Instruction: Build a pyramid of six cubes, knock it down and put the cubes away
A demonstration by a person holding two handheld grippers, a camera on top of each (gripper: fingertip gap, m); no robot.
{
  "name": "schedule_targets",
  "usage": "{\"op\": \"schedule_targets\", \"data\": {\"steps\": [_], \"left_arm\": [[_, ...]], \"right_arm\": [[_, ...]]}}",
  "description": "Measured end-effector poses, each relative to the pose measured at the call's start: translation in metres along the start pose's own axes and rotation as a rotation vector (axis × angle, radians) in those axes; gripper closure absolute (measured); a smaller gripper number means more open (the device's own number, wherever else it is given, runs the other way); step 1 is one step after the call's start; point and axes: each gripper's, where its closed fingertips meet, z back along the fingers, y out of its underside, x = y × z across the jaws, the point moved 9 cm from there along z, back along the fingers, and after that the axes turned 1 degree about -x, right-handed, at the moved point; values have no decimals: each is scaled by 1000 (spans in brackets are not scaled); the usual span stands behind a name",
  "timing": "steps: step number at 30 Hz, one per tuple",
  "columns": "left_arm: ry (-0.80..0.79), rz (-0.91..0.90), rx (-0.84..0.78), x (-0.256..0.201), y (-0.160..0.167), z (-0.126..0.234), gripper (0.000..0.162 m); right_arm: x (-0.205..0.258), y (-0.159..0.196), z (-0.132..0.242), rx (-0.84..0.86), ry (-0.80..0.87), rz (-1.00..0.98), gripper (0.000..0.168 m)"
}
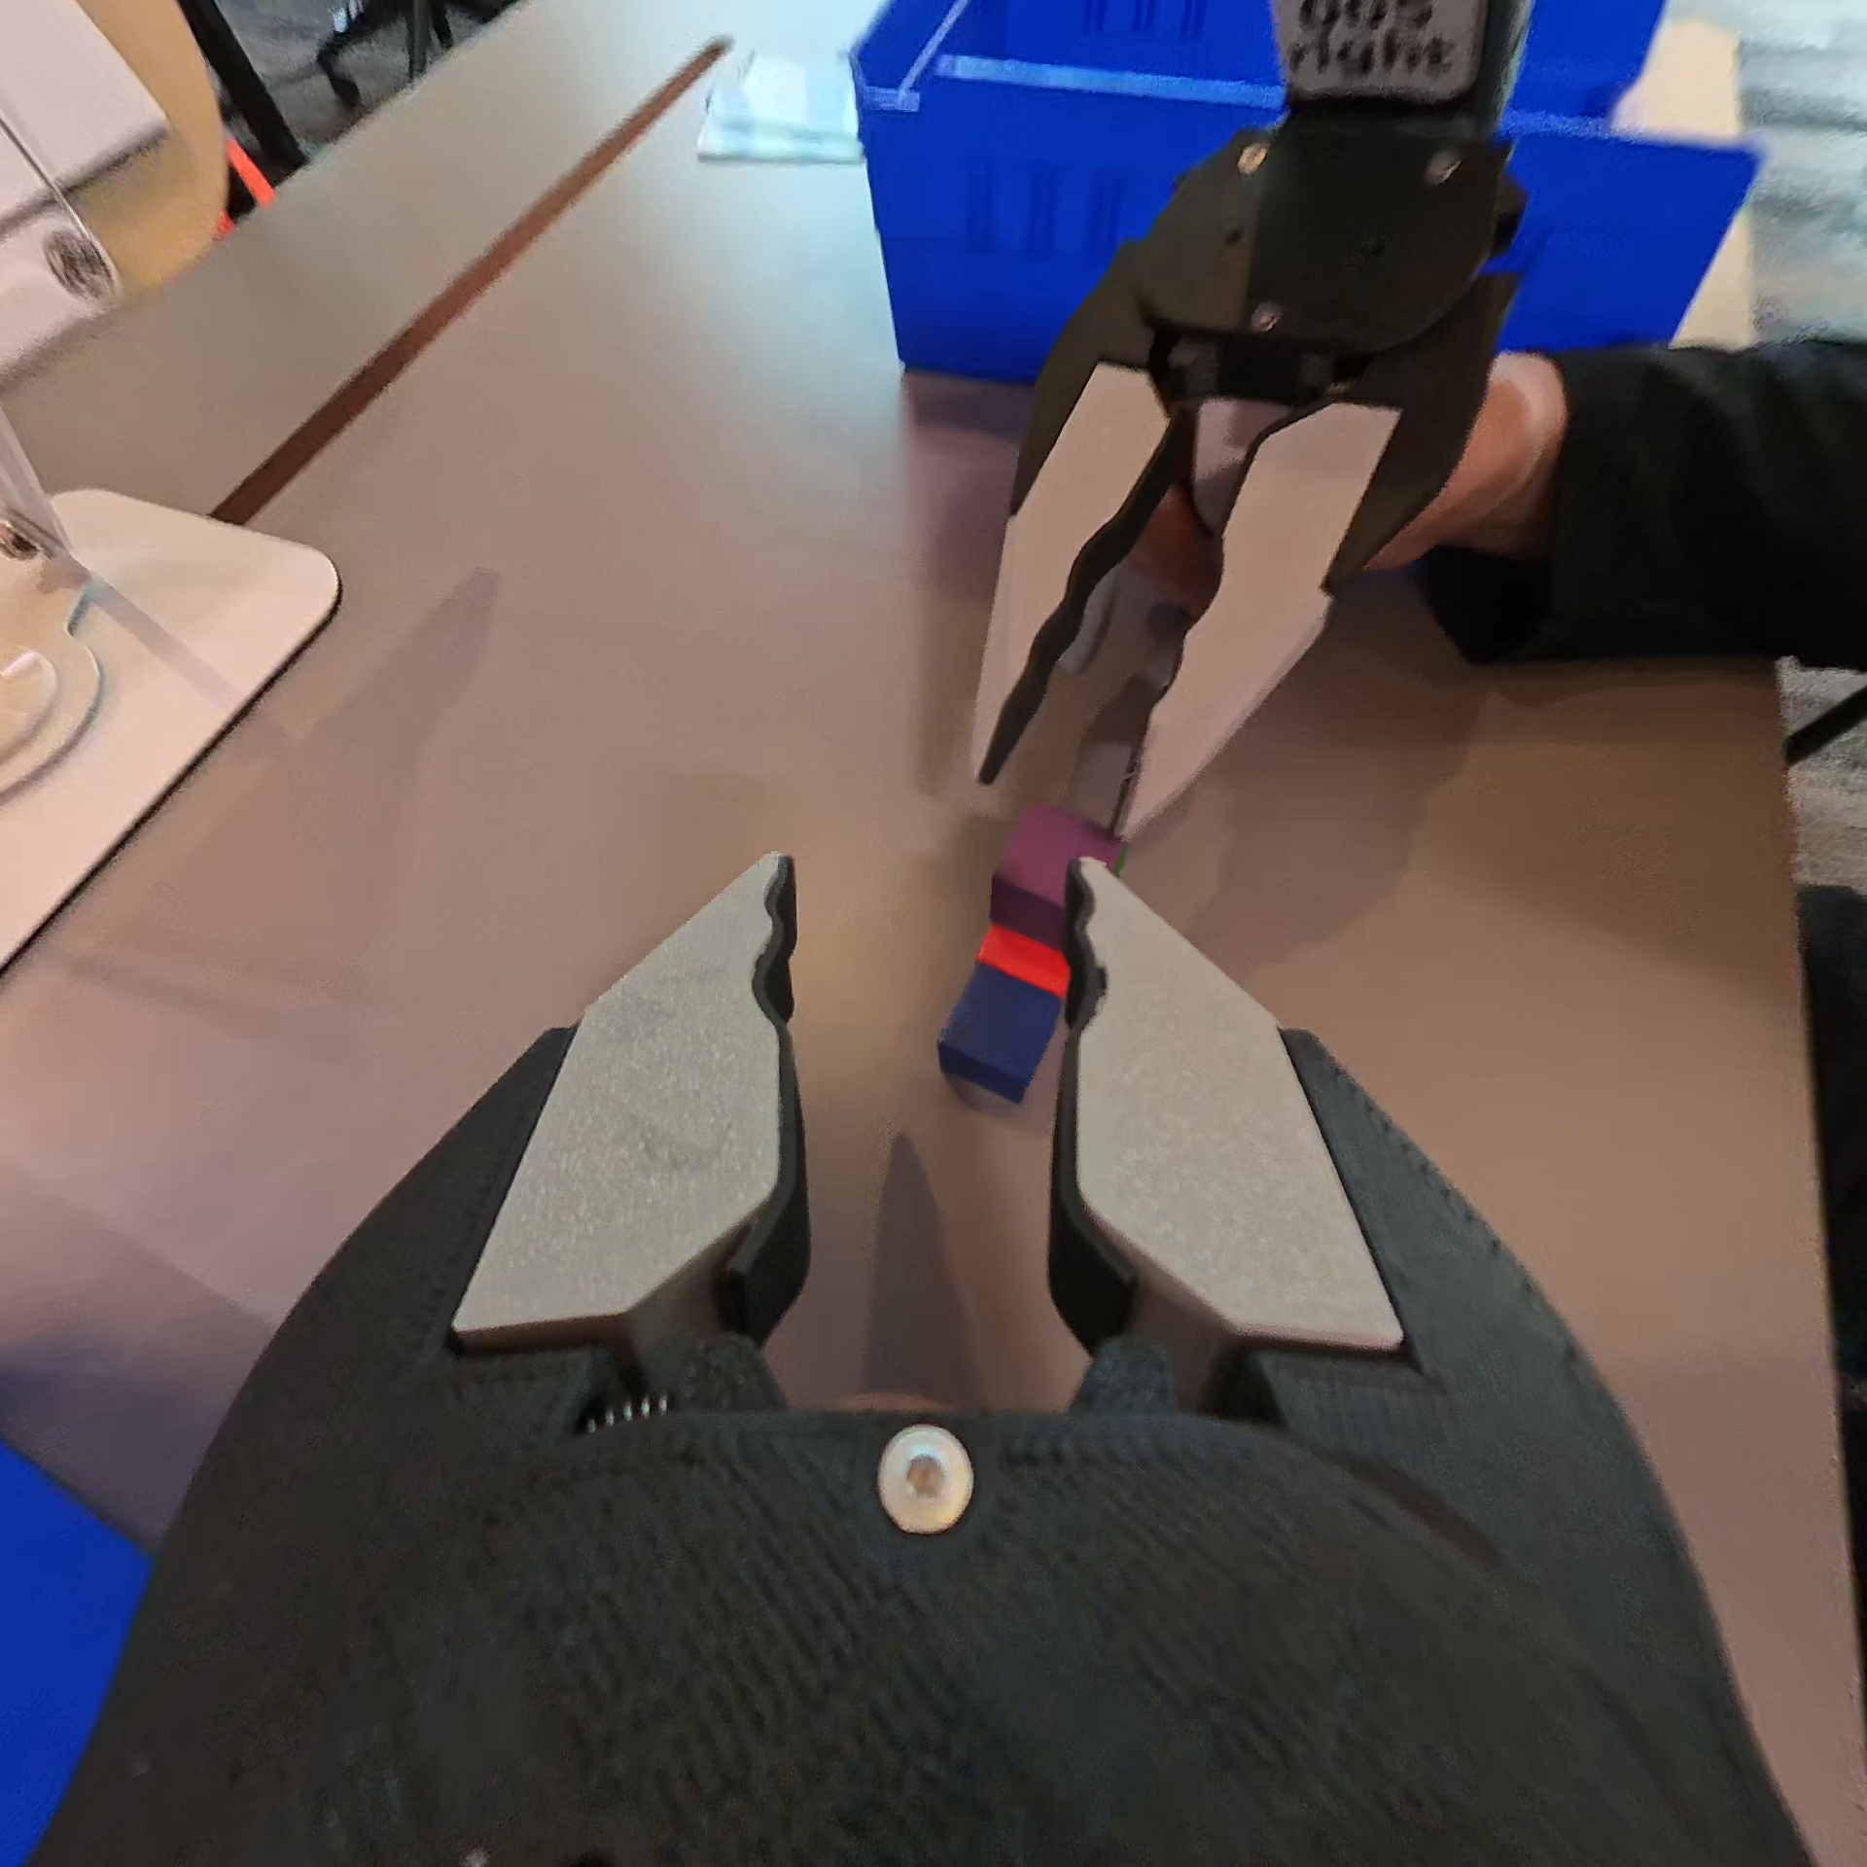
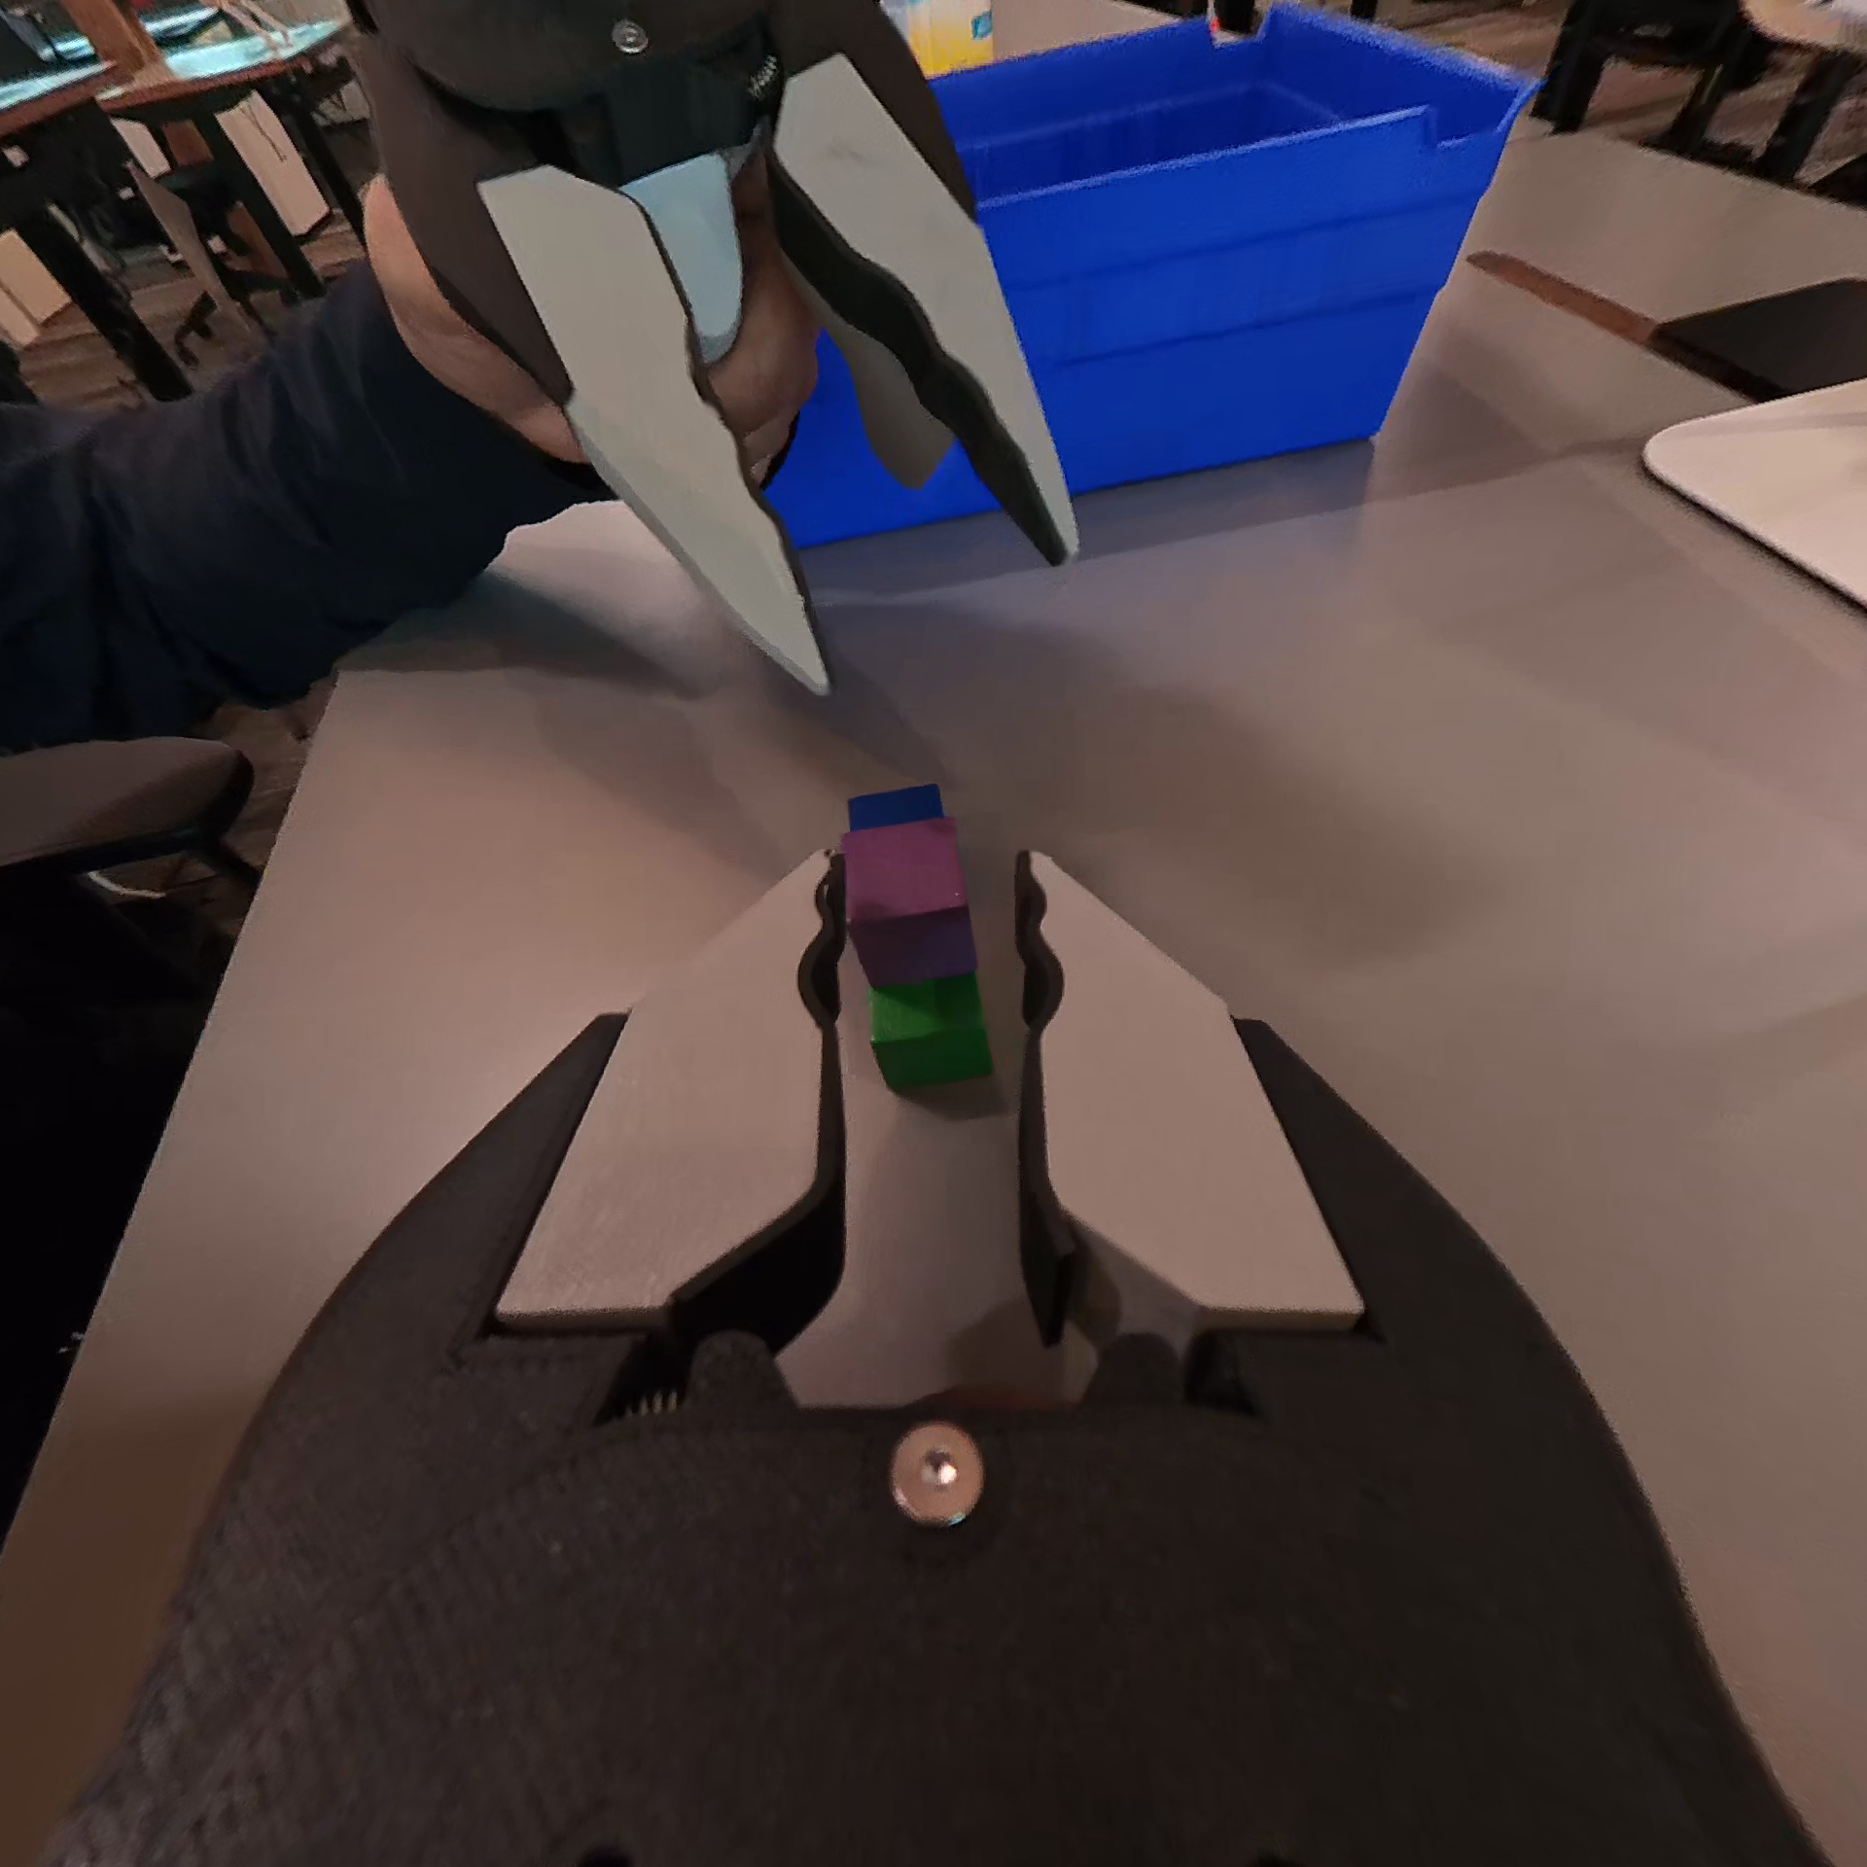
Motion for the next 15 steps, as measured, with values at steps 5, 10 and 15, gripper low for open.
{"op": "schedule_targets", "data": {"steps": [5,10,15], "left_arm": [[100,-16,-312,-11,-31,42,109],[-40,-49,-718,7,-47,126,116],[-386,92,-738,62,-15,176,139]], "right_arm": [[-5,-7,10,-81,68,8,137],[-8,-9,14,-122,91,-3,137],[-7,-6,10,-102,102,10,136]]}}
